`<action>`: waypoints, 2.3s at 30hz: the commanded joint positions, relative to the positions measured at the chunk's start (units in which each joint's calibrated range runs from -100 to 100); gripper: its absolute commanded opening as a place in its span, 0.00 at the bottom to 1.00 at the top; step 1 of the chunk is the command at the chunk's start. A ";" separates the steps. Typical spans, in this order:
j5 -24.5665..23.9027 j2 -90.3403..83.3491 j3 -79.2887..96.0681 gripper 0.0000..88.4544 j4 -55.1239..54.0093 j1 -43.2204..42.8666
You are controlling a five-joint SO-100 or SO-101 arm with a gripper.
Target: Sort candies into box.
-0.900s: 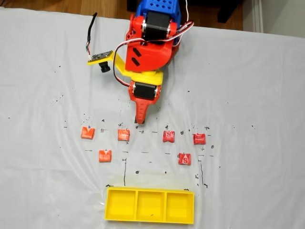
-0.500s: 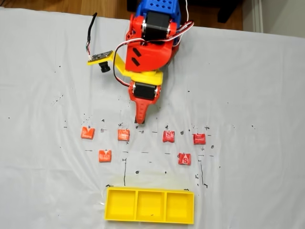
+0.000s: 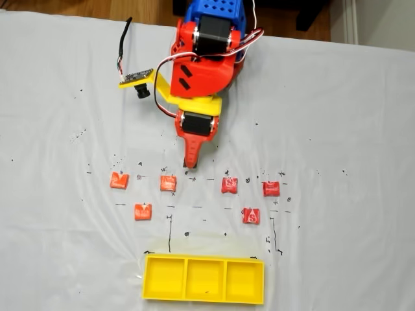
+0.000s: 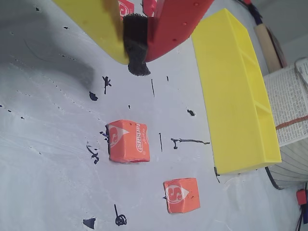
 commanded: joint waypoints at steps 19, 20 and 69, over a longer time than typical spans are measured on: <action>0.20 -0.59 0.06 0.00 -0.17 -0.03; 0.20 -0.59 0.06 0.00 -0.17 -0.03; -4.25 54.29 -61.03 0.00 17.02 -19.78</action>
